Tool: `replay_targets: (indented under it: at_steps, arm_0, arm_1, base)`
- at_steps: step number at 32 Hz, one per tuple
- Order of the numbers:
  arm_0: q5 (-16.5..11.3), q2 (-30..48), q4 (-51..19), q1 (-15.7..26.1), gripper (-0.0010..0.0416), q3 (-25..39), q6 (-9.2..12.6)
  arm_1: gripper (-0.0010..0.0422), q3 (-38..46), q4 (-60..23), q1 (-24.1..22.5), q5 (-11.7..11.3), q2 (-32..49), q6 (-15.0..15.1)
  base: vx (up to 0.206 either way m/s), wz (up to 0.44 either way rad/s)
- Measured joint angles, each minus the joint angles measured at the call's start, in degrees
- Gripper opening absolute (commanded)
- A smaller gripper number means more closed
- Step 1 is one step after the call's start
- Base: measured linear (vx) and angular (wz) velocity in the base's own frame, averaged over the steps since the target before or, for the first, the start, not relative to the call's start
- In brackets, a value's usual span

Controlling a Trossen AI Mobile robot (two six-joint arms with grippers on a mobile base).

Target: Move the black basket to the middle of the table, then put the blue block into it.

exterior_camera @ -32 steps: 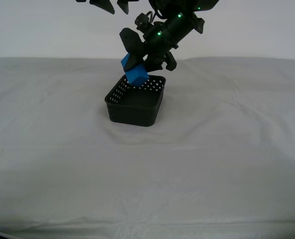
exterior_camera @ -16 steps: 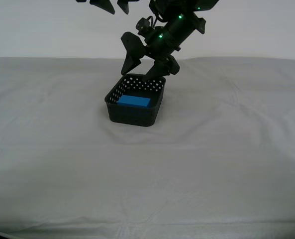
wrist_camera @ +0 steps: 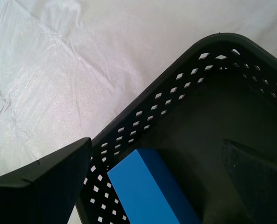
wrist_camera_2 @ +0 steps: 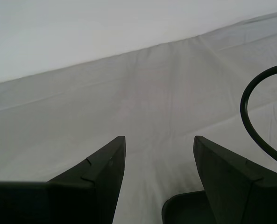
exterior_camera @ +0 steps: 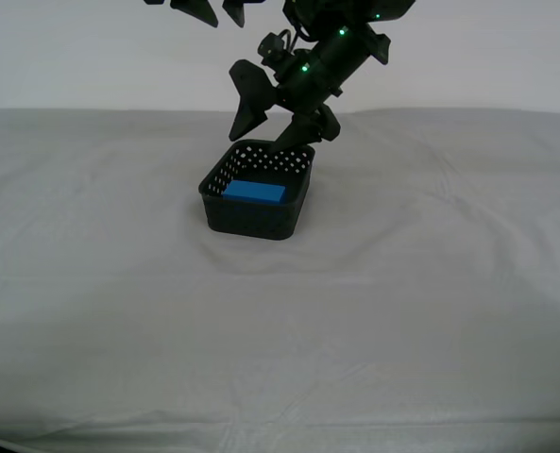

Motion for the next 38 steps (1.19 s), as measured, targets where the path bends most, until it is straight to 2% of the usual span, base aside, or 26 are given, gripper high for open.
replay_targets:
  at_steps: [38]
  arm_0:
    - [0.0,0.0,0.3,0.0,0.0387,0.0,0.0]
  arm_1:
    - [0.0194,0.0,0.2,0.0,0.0,0.0,0.0]
  base:
    - [0.000,0.000]
